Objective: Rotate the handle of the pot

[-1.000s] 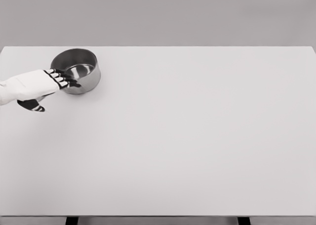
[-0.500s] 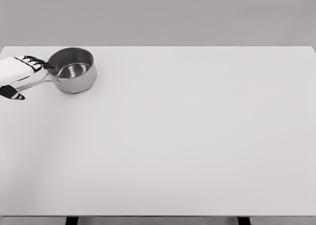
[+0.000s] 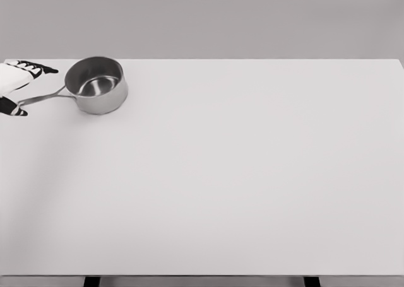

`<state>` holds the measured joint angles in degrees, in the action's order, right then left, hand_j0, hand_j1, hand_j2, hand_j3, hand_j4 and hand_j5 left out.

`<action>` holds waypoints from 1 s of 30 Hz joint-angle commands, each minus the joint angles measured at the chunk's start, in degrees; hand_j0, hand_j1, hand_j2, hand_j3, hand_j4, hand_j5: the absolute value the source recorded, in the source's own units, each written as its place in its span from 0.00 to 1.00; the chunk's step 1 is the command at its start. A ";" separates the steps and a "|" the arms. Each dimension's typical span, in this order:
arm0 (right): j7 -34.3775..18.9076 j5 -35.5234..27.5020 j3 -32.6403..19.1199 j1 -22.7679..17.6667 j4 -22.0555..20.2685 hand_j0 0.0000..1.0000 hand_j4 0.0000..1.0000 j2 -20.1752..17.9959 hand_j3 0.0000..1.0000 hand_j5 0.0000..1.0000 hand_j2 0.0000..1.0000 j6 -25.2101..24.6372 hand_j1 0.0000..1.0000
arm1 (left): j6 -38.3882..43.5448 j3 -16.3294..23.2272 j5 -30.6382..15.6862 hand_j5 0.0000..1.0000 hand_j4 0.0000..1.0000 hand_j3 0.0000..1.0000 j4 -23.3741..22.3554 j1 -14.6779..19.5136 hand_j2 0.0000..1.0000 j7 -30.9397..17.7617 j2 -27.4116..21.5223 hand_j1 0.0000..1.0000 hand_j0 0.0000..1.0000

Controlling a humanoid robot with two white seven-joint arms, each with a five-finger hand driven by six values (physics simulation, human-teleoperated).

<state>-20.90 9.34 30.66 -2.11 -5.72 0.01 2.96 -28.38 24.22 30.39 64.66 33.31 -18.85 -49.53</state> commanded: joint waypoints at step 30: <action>-0.02 -0.02 0.01 0.00 0.00 1.00 1.00 -0.01 1.00 1.00 1.00 0.03 1.00 | -6.62 15.94 -8.33 1.00 1.00 1.00 36.41 1.14 1.00 4.26 -2.15 1.00 1.00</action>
<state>-20.90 9.34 30.66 -2.11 -5.72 0.01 2.95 -34.91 36.43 22.93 98.06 34.10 -14.58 -52.42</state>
